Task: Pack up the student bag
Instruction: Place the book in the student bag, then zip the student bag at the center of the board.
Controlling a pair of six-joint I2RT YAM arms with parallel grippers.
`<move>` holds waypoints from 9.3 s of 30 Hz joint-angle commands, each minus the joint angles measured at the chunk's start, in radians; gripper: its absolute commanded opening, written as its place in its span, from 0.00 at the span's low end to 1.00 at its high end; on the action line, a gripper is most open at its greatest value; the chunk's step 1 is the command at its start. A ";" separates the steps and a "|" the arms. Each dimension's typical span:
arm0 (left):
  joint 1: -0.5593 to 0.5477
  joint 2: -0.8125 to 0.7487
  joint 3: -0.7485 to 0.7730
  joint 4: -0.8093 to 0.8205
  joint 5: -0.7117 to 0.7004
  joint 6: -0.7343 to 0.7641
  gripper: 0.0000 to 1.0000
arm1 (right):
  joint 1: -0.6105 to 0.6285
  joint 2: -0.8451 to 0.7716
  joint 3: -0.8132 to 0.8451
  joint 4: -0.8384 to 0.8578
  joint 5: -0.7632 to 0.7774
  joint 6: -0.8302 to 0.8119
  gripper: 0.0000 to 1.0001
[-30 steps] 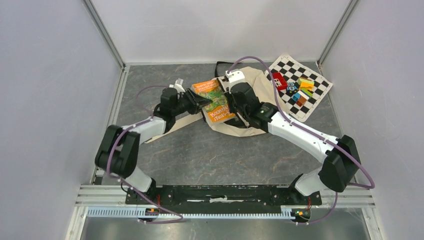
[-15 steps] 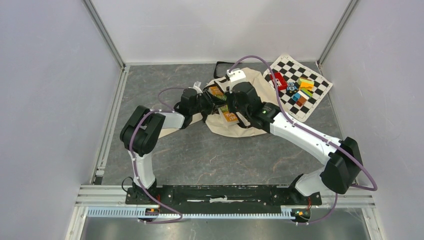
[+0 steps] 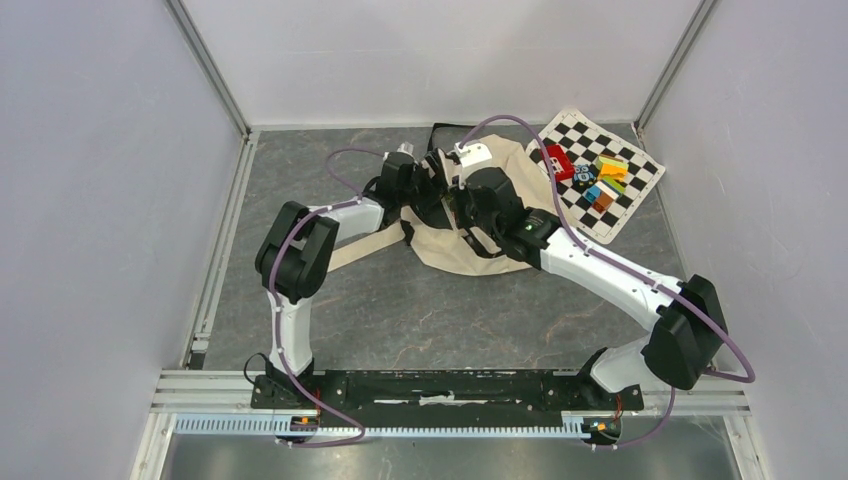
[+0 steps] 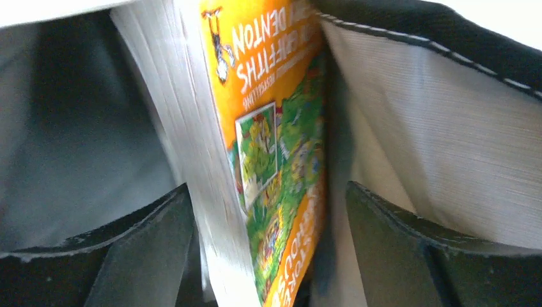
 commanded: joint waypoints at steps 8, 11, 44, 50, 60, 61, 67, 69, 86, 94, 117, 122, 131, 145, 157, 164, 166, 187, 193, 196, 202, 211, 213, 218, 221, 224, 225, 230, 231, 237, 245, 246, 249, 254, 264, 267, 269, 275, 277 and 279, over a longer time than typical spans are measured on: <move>-0.004 -0.151 -0.006 -0.295 -0.153 0.257 0.94 | 0.008 -0.057 0.006 0.069 -0.036 -0.002 0.00; -0.011 -0.158 -0.019 -0.292 -0.134 0.247 0.79 | 0.008 -0.057 0.001 0.069 -0.040 0.001 0.00; -0.081 -0.491 -0.269 -0.332 -0.282 0.383 0.85 | 0.008 -0.104 -0.088 0.090 -0.032 -0.006 0.00; -0.045 -0.684 -0.471 -0.377 -0.373 0.319 0.95 | 0.013 -0.099 -0.191 0.130 -0.107 0.022 0.00; 0.050 -0.578 -0.470 -0.243 -0.253 0.249 1.00 | 0.039 -0.094 -0.291 0.192 -0.127 0.070 0.00; 0.061 -0.547 -0.458 -0.208 -0.227 0.232 1.00 | 0.039 -0.095 -0.291 0.191 -0.126 0.068 0.00; 0.090 -0.370 -0.340 -0.136 -0.176 0.210 1.00 | 0.040 -0.110 -0.295 0.177 -0.126 0.073 0.00; 0.090 -0.321 -0.304 -0.124 -0.171 0.208 1.00 | 0.042 -0.107 -0.297 0.177 -0.130 0.075 0.00; 0.073 -0.449 -0.457 -0.047 -0.053 0.360 0.02 | 0.042 -0.047 -0.209 0.154 -0.098 0.023 0.00; 0.065 -0.661 -0.599 -0.116 0.005 0.362 0.02 | 0.044 0.050 -0.198 0.171 -0.140 0.019 0.00; 0.062 -1.387 -0.693 -0.808 -0.328 0.474 0.87 | 0.100 -0.091 -0.186 -0.045 -0.071 -0.027 0.89; -0.016 -1.334 -0.623 -0.765 -0.304 0.520 0.86 | -0.006 -0.185 -0.240 -0.111 -0.011 -0.021 0.98; -0.380 -0.914 -0.429 -0.598 -0.447 0.497 0.88 | -0.254 -0.377 -0.468 -0.120 0.029 0.030 0.98; -0.606 -0.319 -0.133 -0.390 -0.623 0.485 0.84 | -0.299 -0.592 -0.708 -0.093 0.229 0.164 0.98; -0.663 -0.122 0.021 -0.456 -0.876 0.549 0.50 | -0.402 -0.653 -0.785 -0.078 0.210 0.144 0.98; -0.677 -0.101 0.058 -0.464 -0.927 0.575 0.43 | -0.411 -0.634 -0.817 -0.045 0.146 0.152 0.98; -0.676 -0.085 0.071 -0.462 -0.915 0.583 0.41 | -0.411 -0.625 -0.820 -0.037 0.135 0.155 0.98; -0.681 -0.090 0.044 -0.482 -0.879 0.526 0.02 | -0.411 -0.609 -0.845 -0.011 0.092 0.162 0.98; -0.684 -0.204 -0.079 -0.389 -0.848 0.486 0.02 | -0.414 -0.582 -0.840 0.051 -0.023 0.225 0.98; -0.687 -0.241 -0.131 -0.368 -0.842 0.462 0.02 | -0.415 -0.566 -0.846 0.103 -0.100 0.292 0.98; -0.691 -0.304 -0.214 -0.342 -0.839 0.435 0.02 | -0.425 -0.536 -0.898 0.239 -0.217 0.479 0.98; -0.694 -0.354 -0.263 -0.293 -0.841 0.429 0.02 | -0.441 -0.489 -0.945 0.353 -0.254 0.608 0.85; -0.693 -0.357 -0.266 -0.290 -0.837 0.430 0.02 | -0.441 -0.475 -0.957 0.379 -0.256 0.629 0.83; -0.693 -0.369 -0.273 -0.282 -0.833 0.434 0.02 | -0.443 -0.417 -0.992 0.473 -0.266 0.665 0.75; -0.693 -0.379 -0.283 -0.269 -0.830 0.439 0.02 | -0.443 -0.355 -0.997 0.541 -0.299 0.668 0.67; -0.694 -0.389 -0.292 -0.253 -0.821 0.446 0.02 | -0.443 -0.298 -0.994 0.598 -0.307 0.664 0.55; -0.694 -0.392 -0.297 -0.249 -0.819 0.446 0.02 | -0.443 -0.289 -0.993 0.608 -0.302 0.662 0.49; -0.693 -0.441 -0.327 -0.253 -0.866 0.473 0.02 | -0.454 -0.293 -0.976 0.622 -0.230 0.648 0.03; -0.693 -0.465 -0.342 -0.258 -0.897 0.477 0.02 | -0.458 -0.299 -0.961 0.588 -0.202 0.650 0.00; -0.693 -0.652 -0.500 -0.196 -0.956 0.527 0.02 | -0.490 -0.329 -0.921 0.517 -0.121 0.643 0.00; -0.692 -0.893 -0.688 -0.252 -1.019 0.502 0.02 | -0.511 -0.333 -0.923 0.501 -0.111 0.633 0.00; -0.692 -0.922 -0.703 -0.260 -1.019 0.502 0.02 | -0.510 -0.335 -0.923 0.500 -0.113 0.632 0.00; -0.690 -0.968 -0.721 -0.240 -0.961 0.528 0.02 | -0.511 -0.338 -0.928 0.521 -0.129 0.612 0.00; -0.689 -0.861 -0.591 -0.255 -0.843 0.527 0.43 | -0.511 -0.336 -0.936 0.563 -0.167 0.597 0.00; -0.643 -0.537 -0.327 -0.363 -0.637 0.221 0.74 | -0.510 -0.391 -0.934 0.538 -0.145 0.435 0.39; -0.636 -0.521 -0.338 -0.364 -0.622 0.198 0.79 | -0.510 -0.427 -0.901 0.493 -0.157 0.315 0.71; -0.621 -0.536 -0.372 -0.349 -0.616 0.176 0.81 | -0.510 -0.435 -0.874 0.493 -0.227 0.209 0.79; -0.572 -0.638 -0.500 -0.269 -0.601 0.174 0.91 | -0.502 -0.399 -0.810 0.513 -0.563 -0.047 0.84; -0.546 -0.642 -0.526 -0.269 -0.570 0.158 0.91 | -0.488 -0.364 -0.791 0.536 -0.671 -0.089 0.83; -0.534 -0.649 -0.555 -0.261 -0.573 0.138 0.91 | -0.463 -0.315 -0.760 0.541 -0.749 -0.118 0.81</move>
